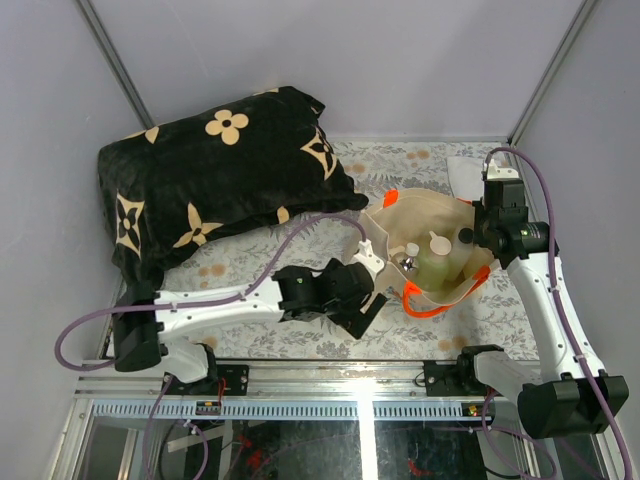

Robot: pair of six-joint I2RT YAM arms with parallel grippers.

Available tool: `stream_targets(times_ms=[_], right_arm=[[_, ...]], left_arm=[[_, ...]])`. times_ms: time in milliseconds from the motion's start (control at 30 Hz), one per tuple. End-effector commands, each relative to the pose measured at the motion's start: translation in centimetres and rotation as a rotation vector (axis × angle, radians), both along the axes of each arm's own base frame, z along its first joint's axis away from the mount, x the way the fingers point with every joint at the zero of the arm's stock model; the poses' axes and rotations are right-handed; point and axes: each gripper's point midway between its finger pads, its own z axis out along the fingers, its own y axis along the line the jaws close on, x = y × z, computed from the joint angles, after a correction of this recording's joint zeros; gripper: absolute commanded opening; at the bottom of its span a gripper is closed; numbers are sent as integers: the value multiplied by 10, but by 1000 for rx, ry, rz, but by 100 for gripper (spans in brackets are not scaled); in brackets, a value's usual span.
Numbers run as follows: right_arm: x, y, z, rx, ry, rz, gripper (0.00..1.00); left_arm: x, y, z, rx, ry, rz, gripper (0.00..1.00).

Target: Place the personal care products into the canvas bag

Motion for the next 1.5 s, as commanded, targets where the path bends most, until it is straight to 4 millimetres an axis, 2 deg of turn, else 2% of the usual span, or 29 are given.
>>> stream_targets(times_ms=[0,167,433,500,533,567,600,667,733,833,967,1167,1333,1467], right_arm=[[-15,-4,2,-10,42,-18,6],[-15,-5,2,-14,44,-21,6],[-15,-4,-1,-9,49,-16,6],[-16,-3,-2,-9,50,-14,6],[-16,-4,-2,-10,50,-14,6],[-16,-3,-2,-8,49,-15,6],[-15,-3,-2,-9,49,-13,6],[-15,-3,-3,-9,50,-13,6],[-15,-3,-3,-9,50,-12,6],[-14,-3,-4,-6,50,-11,6],[-12,-1,-5,0,50,-7,6],[-10,0,-10,3,57,-5,6],[-10,0,-13,2,66,-5,6],[-9,0,-12,4,69,-5,6]], left_arm=[[6,-23,-16,0,-18,-29,100],[8,-15,-35,57,-18,-13,100],[10,-17,-42,60,-24,-8,100],[9,-20,-44,62,-17,-14,85],[9,-20,-45,62,-13,-16,75],[9,-21,-45,63,-10,-14,59],[9,-20,-45,65,-9,-12,48],[8,-19,-45,71,-6,-7,31],[9,-15,-43,86,-12,-2,23],[12,-7,-30,107,-40,-5,23],[16,-5,19,54,-93,-25,18],[7,-5,98,-68,-123,-97,2],[6,-6,180,-236,-201,-127,0],[9,-15,251,-451,-303,-133,0]])
